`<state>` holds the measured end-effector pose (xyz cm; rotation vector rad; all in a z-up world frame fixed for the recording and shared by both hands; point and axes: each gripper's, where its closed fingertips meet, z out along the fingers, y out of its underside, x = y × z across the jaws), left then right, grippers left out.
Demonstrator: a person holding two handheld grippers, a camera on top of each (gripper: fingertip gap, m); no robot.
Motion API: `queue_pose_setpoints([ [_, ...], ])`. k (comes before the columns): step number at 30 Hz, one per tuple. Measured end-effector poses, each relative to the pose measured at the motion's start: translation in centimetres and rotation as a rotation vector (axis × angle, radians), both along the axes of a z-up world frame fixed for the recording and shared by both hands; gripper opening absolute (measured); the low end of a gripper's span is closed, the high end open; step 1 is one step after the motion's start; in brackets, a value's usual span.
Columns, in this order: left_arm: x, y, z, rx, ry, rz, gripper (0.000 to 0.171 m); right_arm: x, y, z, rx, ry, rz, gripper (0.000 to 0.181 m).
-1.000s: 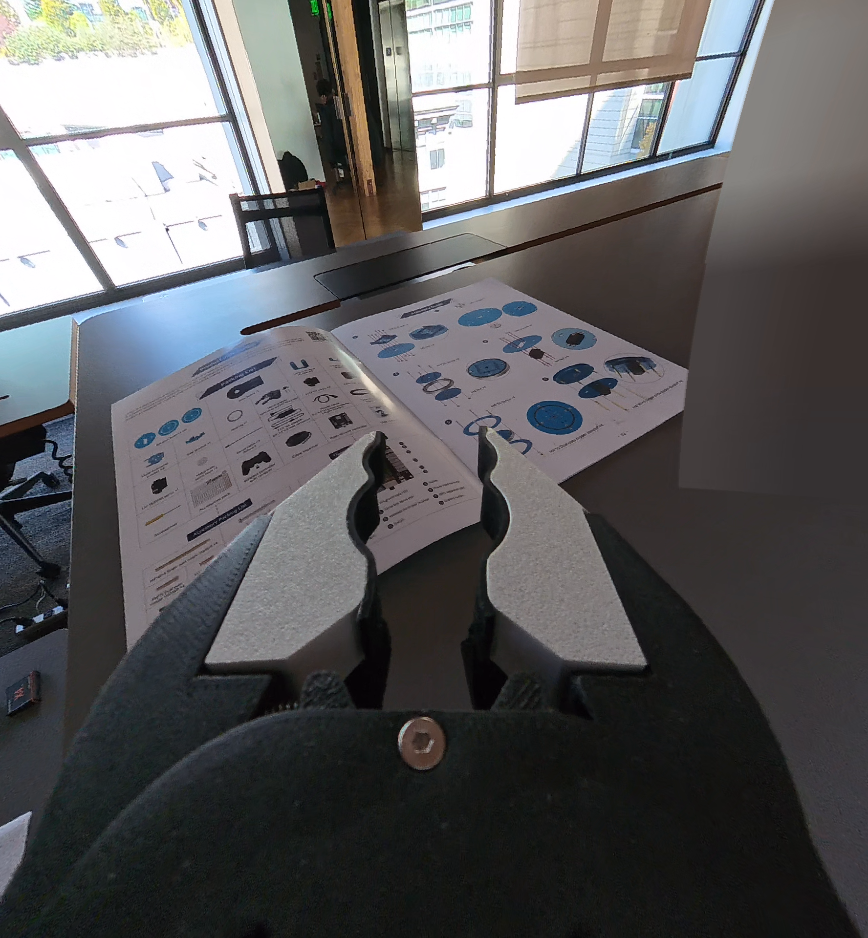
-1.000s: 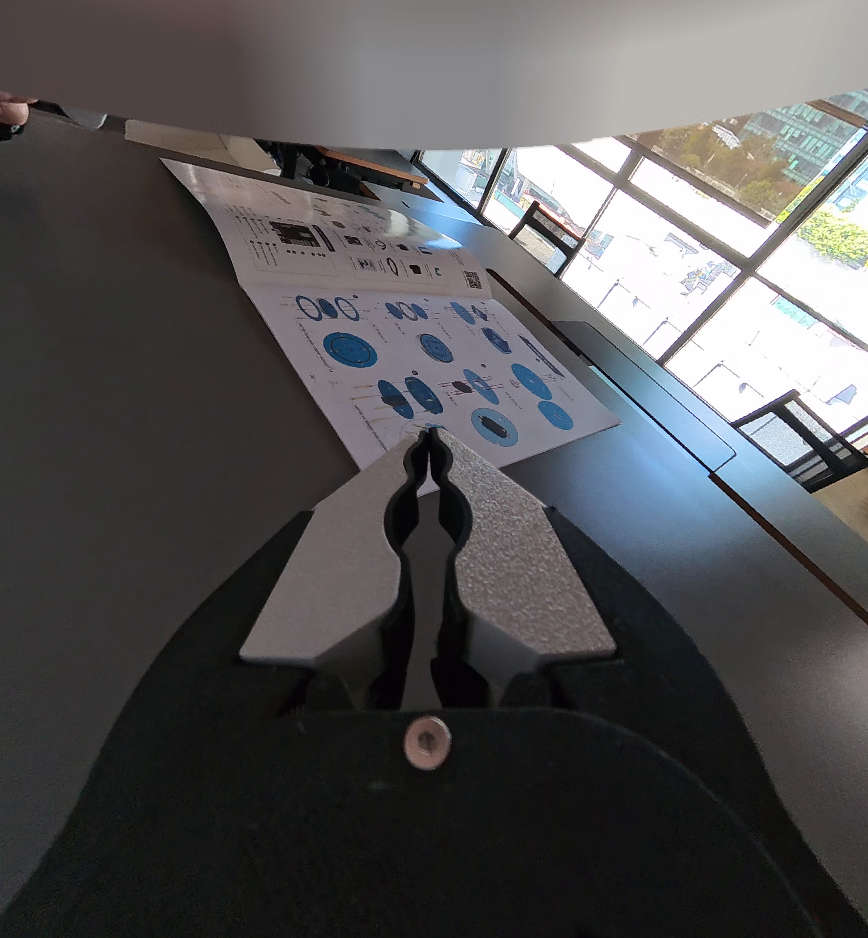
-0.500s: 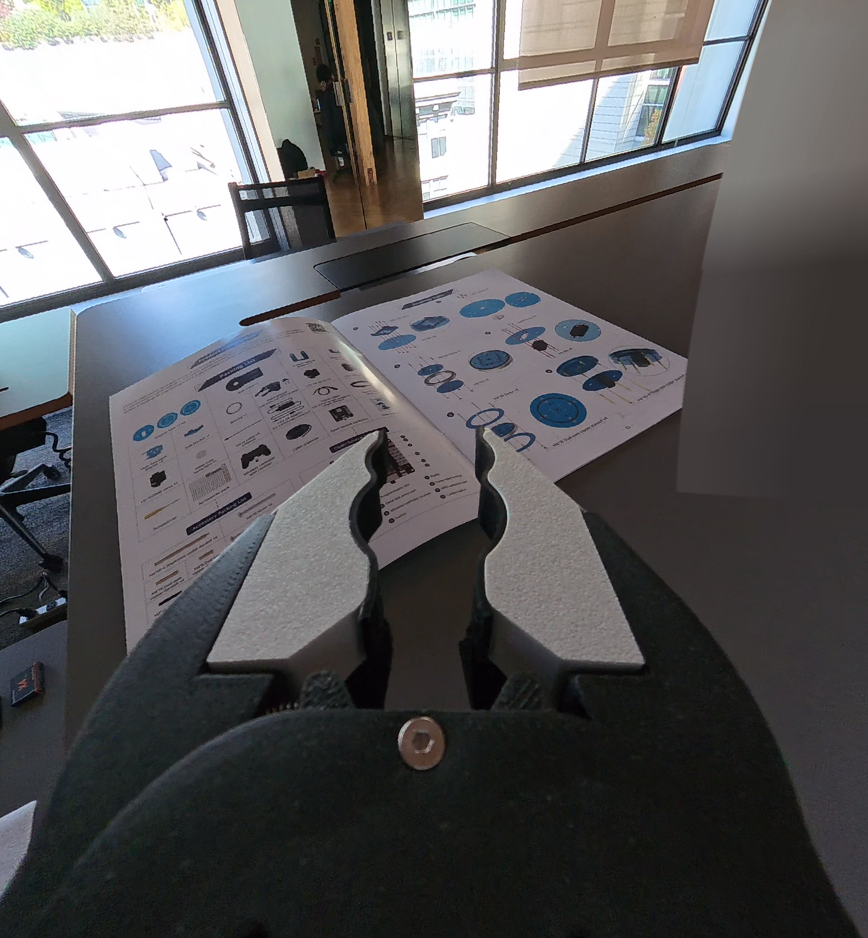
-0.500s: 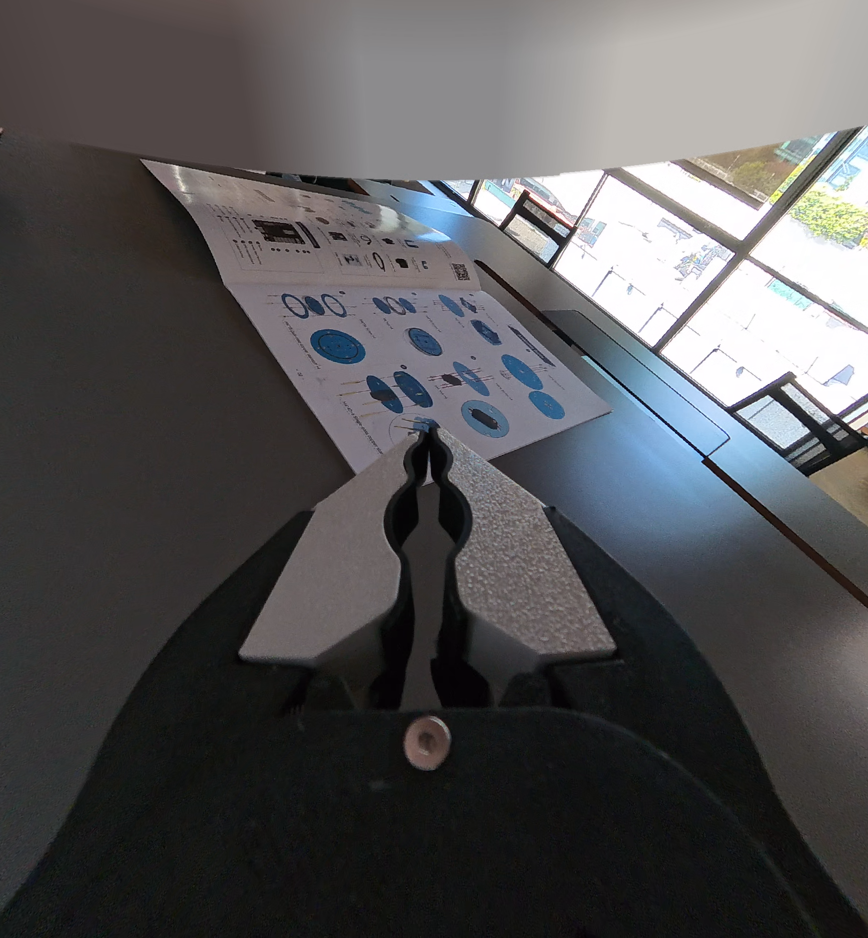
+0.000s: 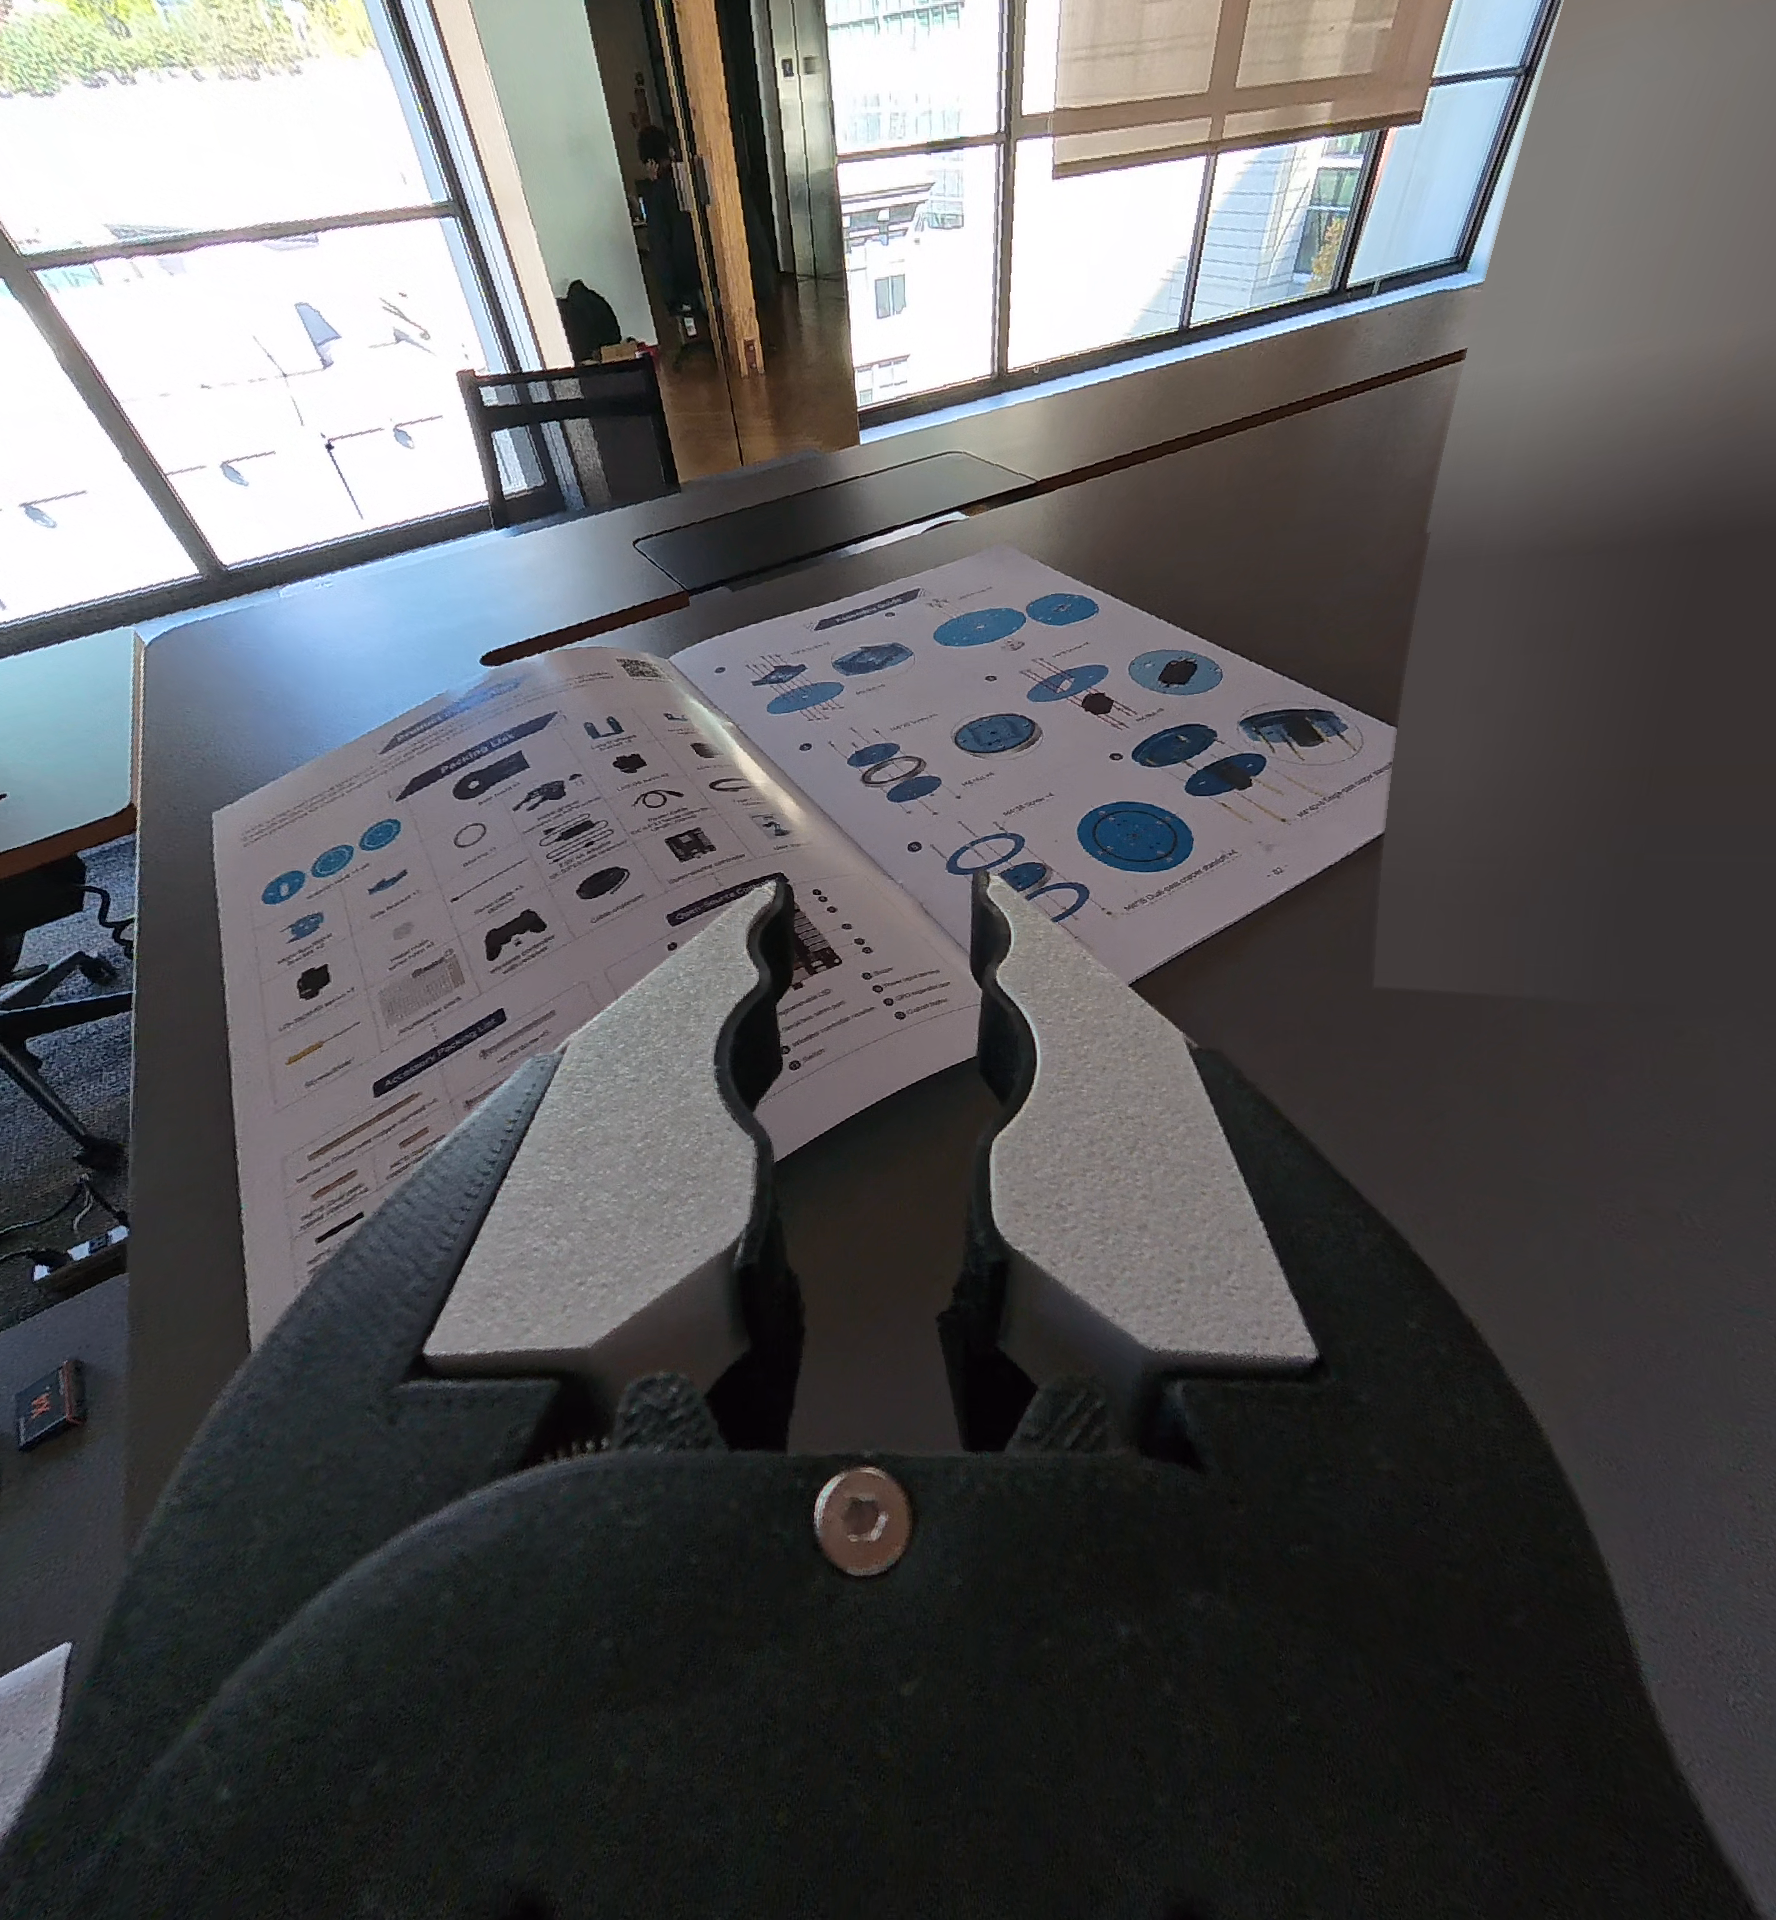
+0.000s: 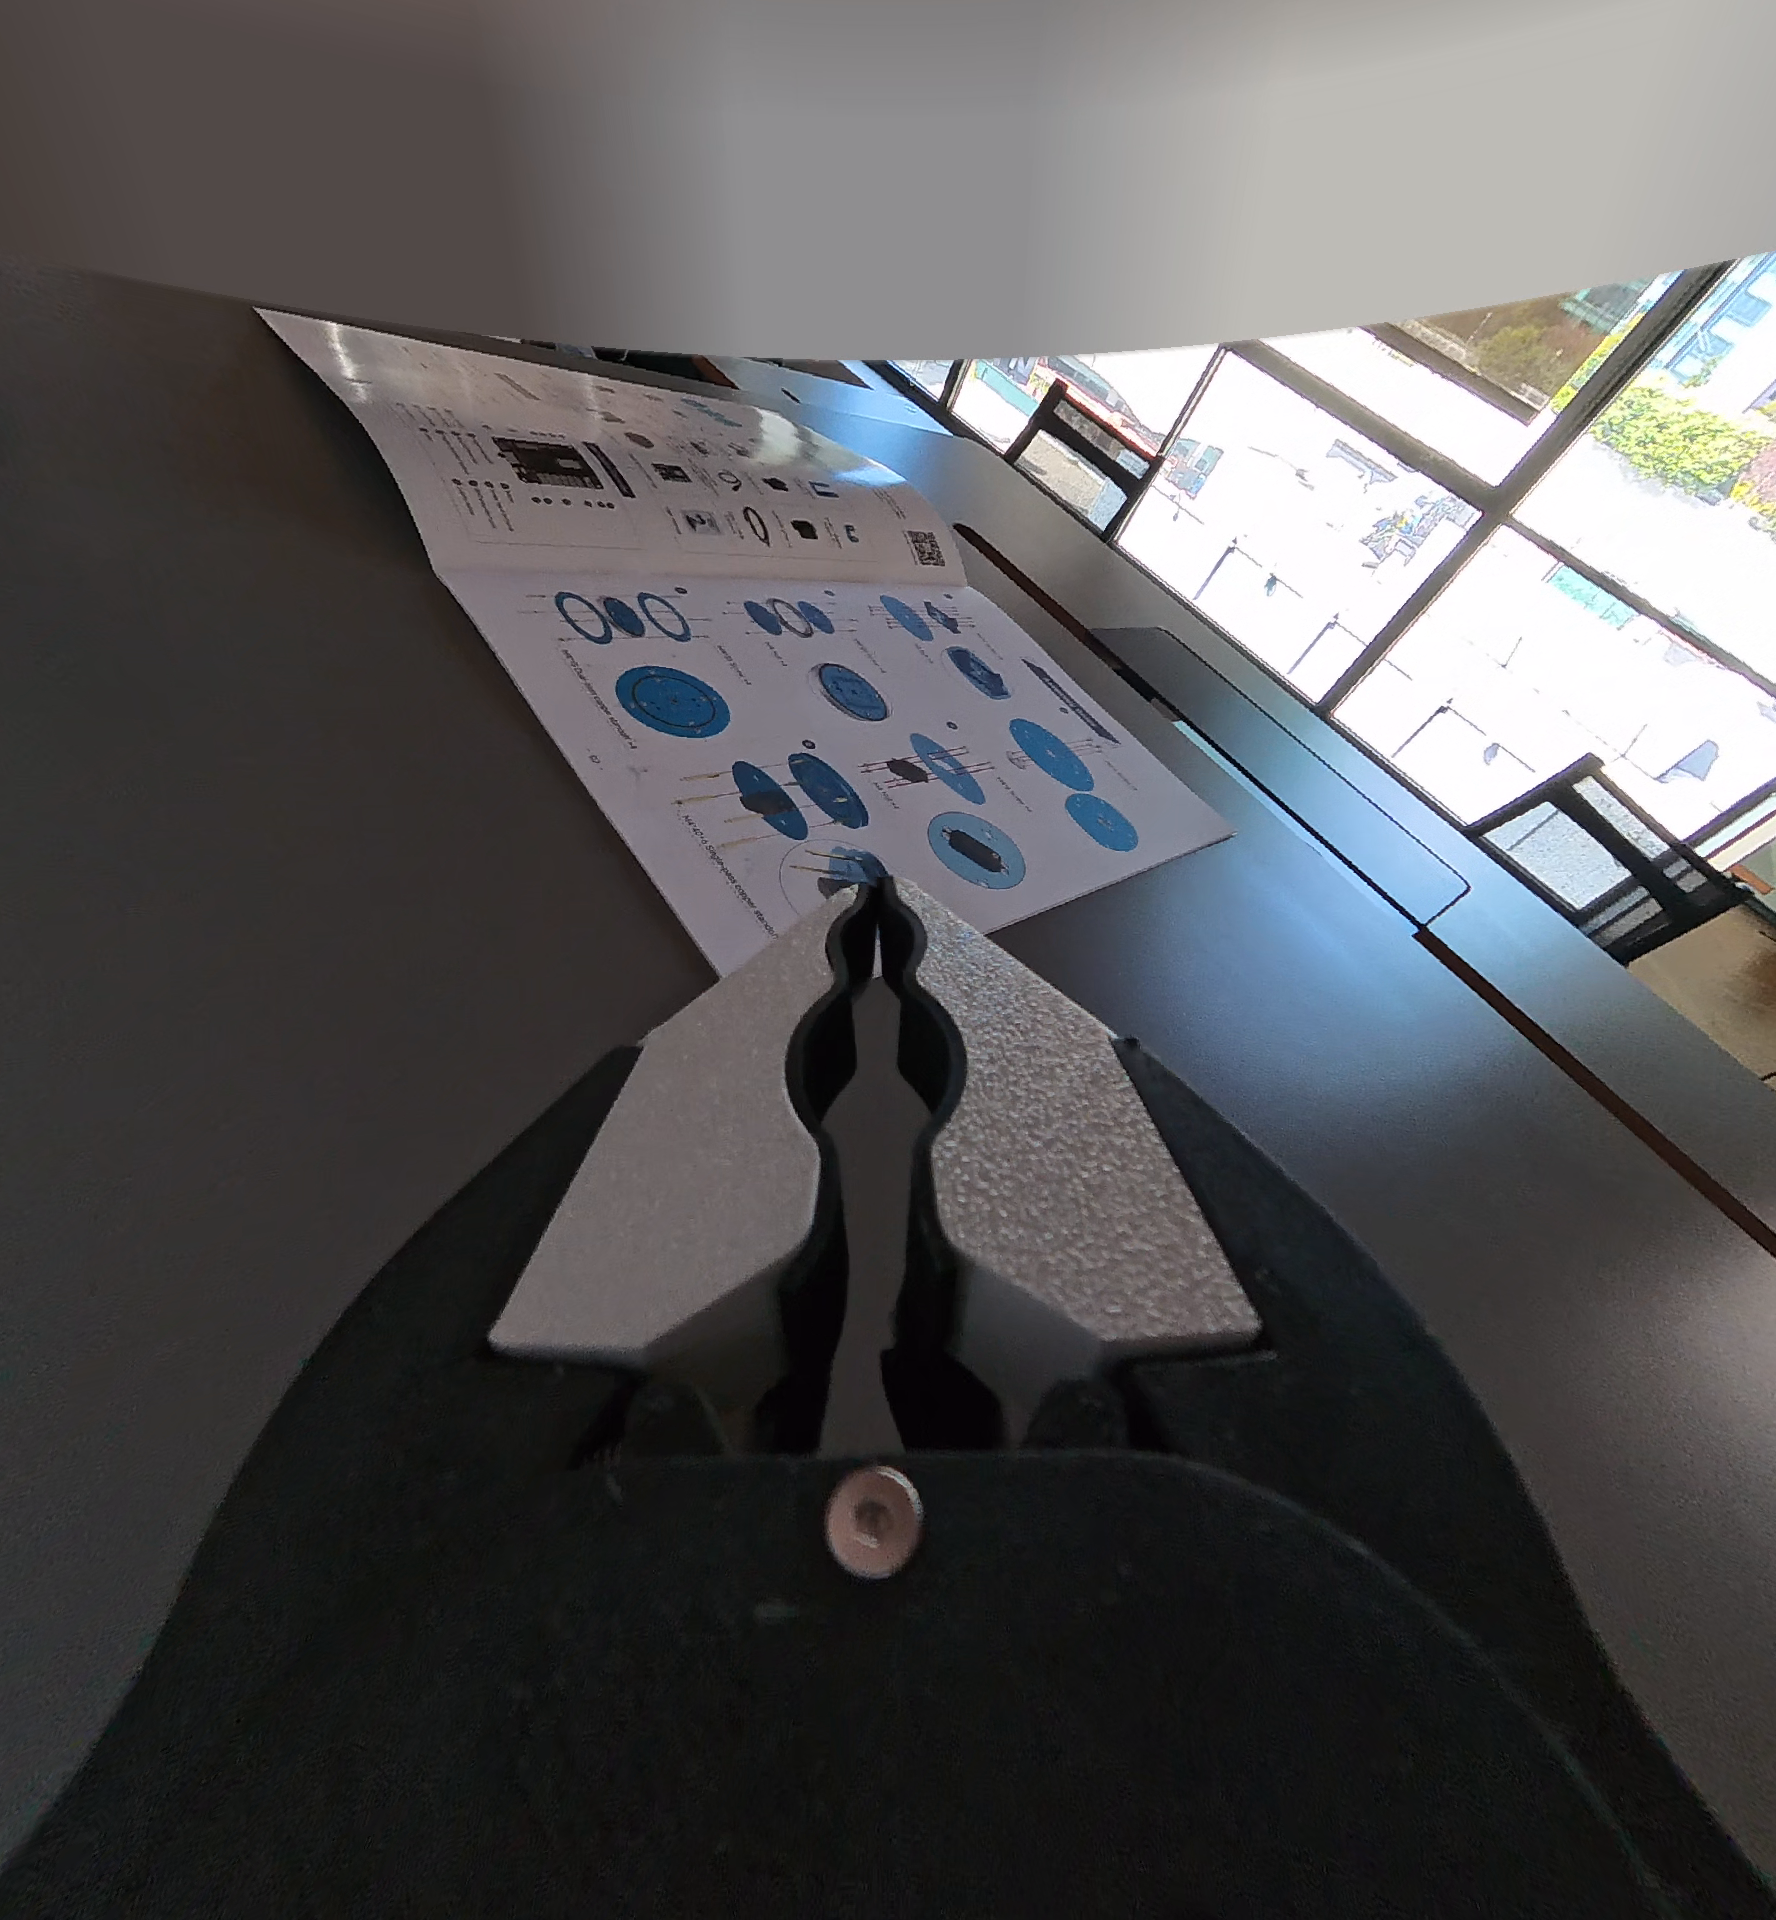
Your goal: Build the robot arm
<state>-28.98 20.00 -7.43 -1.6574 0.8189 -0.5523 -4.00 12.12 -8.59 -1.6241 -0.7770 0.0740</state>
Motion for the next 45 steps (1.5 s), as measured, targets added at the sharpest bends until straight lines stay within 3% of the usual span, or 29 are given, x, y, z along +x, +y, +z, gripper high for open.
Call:
queue_pose_setpoints([
  [20,0.5,-0.1,0.3,-0.038,-0.027,-0.028,0.034,0.3,0.2,-0.1,-0.018,-0.004,-0.014,0.0],
  [25,0.1,-1.1,2.7,0.037,-0.079,-0.038,0.033,-1.2,-0.1,0.3,0.002,0.013,0.033,0.0],
  [28,-1.1,-1.8,4.3,0.032,-0.206,-0.031,0.033,-2.2,0.0,-0.7,-0.011,-0.004,0.059,0.0],
  [31,-3.1,-4.3,5.4,-0.003,-0.314,-0.042,0.032,-3.8,-0.5,0.4,0.033,0.02,0.086,0.0],
  [36,-11.1,-10.0,2.7,-0.031,-0.261,0.107,0.033,-4.3,-1.0,1.3,0.117,-0.052,0.032,0.0],
  [39,-21.1,-13.9,3.2,0.013,-0.201,0.275,0.029,-7.4,-1.5,3.4,0.165,-0.019,0.131,0.0],
  [41,-30.5,-17.0,7.9,0.122,-0.108,0.417,0.028,-10.9,-1.8,8.1,0.269,-0.052,0.25,0.0],
  [45,-46.5,-24.6,23.6,0.321,0.105,0.645,0.036,-16.7,-4.2,24.9,0.424,0.095,0.453,0.0],
])
